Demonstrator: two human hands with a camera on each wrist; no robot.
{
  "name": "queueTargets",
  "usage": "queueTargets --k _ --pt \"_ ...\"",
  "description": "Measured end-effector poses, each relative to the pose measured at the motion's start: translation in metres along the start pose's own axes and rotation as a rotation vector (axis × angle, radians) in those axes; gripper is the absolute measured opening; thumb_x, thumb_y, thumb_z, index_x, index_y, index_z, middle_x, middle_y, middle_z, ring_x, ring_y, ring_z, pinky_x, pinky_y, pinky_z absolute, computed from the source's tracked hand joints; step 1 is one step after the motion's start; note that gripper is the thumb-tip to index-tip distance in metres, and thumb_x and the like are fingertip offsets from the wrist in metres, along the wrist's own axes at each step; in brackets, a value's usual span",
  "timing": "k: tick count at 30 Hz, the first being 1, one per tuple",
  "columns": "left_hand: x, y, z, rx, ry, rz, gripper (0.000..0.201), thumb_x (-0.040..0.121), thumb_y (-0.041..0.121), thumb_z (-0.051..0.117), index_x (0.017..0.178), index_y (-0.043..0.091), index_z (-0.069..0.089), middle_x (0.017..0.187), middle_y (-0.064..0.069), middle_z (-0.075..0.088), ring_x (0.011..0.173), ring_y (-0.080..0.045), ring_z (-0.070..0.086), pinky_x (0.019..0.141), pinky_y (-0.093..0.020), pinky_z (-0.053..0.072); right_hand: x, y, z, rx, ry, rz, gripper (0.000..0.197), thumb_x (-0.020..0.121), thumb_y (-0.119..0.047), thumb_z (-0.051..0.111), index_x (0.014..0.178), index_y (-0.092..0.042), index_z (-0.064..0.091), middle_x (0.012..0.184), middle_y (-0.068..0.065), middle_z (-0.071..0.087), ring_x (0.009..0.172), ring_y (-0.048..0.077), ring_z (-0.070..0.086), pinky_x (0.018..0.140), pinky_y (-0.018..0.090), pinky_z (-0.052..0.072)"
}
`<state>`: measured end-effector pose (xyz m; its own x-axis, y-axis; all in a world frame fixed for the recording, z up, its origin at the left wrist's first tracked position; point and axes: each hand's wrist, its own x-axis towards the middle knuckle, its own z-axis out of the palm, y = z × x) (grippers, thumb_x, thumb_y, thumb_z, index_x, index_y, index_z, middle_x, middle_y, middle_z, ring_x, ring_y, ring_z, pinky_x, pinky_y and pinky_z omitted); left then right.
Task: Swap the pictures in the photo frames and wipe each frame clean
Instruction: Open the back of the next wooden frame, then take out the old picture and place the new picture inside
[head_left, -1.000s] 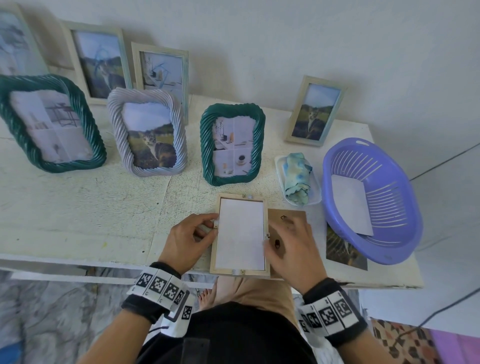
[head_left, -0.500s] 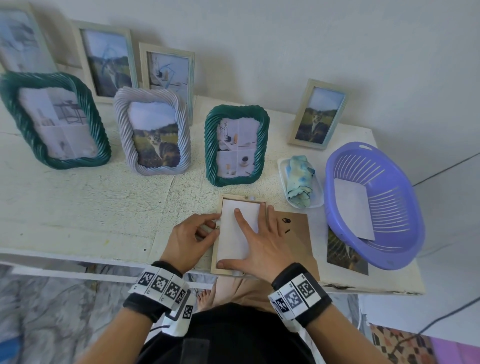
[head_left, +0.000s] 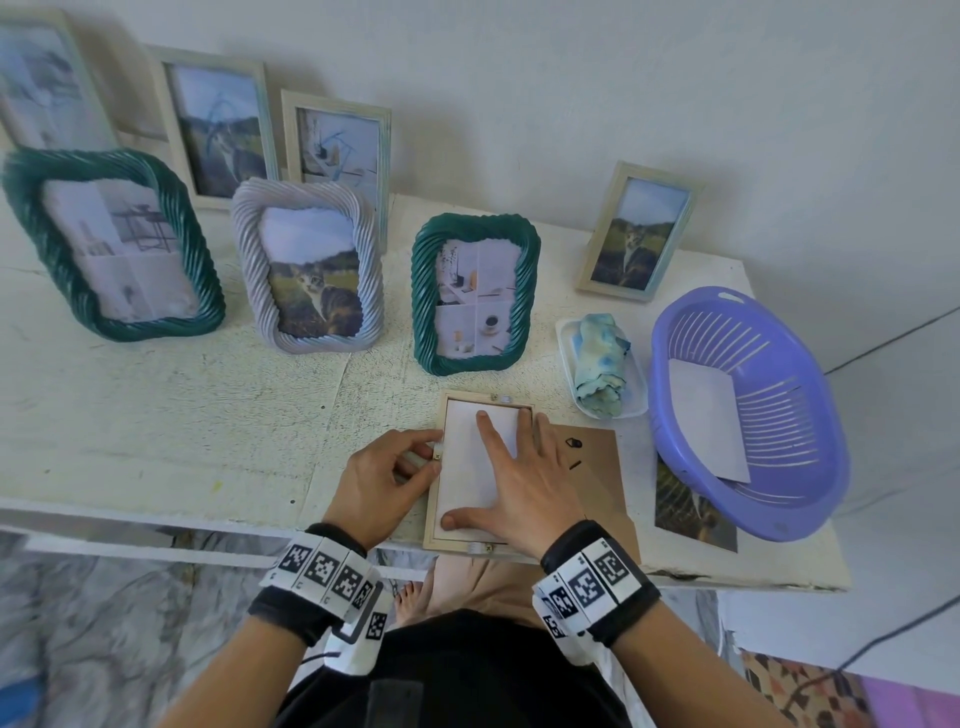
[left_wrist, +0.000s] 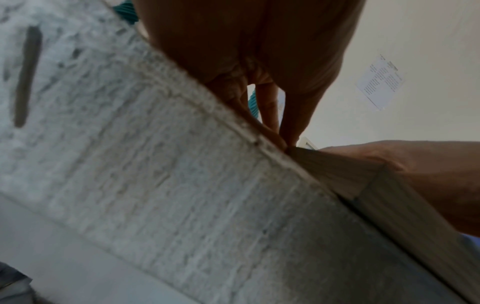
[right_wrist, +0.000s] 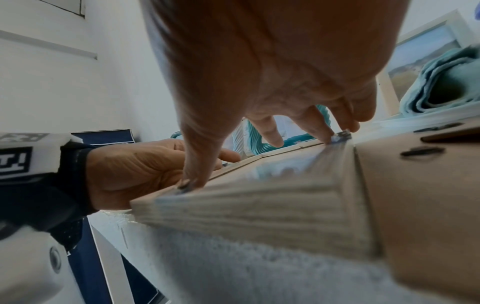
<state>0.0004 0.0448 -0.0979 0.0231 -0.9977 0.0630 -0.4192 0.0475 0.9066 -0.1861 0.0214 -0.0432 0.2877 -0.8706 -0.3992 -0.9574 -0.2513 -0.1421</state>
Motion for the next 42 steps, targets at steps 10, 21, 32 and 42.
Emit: queueTargets --k 10,21,32,42 --pt "0.0 -0.002 0.001 -0.017 0.004 -0.005 0.032 0.084 0.012 0.074 0.114 0.023 0.069 0.09 0.007 0.066 0.077 -0.012 0.063 0.068 -0.019 0.054 -0.001 0.003 0.008 0.026 0.004 -0.003 0.129 0.057 -0.091 0.052 0.151 -0.032 -0.014 0.154 0.025 -0.024 0.143 0.041 -0.022 0.117 0.053 -0.003" --pt "-0.001 0.002 -0.001 -0.024 -0.001 -0.004 0.032 0.085 0.012 0.073 0.115 0.021 0.069 0.091 0.007 0.066 0.079 -0.011 0.063 0.07 -0.019 0.054 0.001 0.001 0.009 0.041 0.009 0.005 0.133 0.054 -0.093 0.048 0.151 -0.028 -0.017 0.157 0.025 -0.018 0.144 0.041 -0.021 0.117 0.05 -0.004" --pt "0.002 0.003 -0.002 0.01 -0.002 0.026 0.032 0.084 0.017 0.072 0.115 0.023 0.068 0.092 0.007 0.067 0.079 -0.006 0.063 0.069 -0.024 0.055 -0.005 0.0 0.001 0.14 0.216 0.002 0.115 0.059 -0.082 0.062 0.15 -0.037 0.008 0.144 0.008 0.033 0.133 0.03 0.029 0.109 0.044 0.031" --pt "0.013 0.039 -0.008 -0.192 -0.075 -0.086 0.019 0.086 0.036 0.061 0.094 0.019 0.066 0.084 0.001 0.069 0.076 -0.015 0.064 0.066 -0.029 0.055 -0.018 0.007 -0.012 0.54 0.233 -0.14 0.098 0.073 -0.051 0.077 0.151 -0.036 0.02 0.161 -0.001 -0.012 0.148 0.01 -0.003 0.115 0.022 0.012"
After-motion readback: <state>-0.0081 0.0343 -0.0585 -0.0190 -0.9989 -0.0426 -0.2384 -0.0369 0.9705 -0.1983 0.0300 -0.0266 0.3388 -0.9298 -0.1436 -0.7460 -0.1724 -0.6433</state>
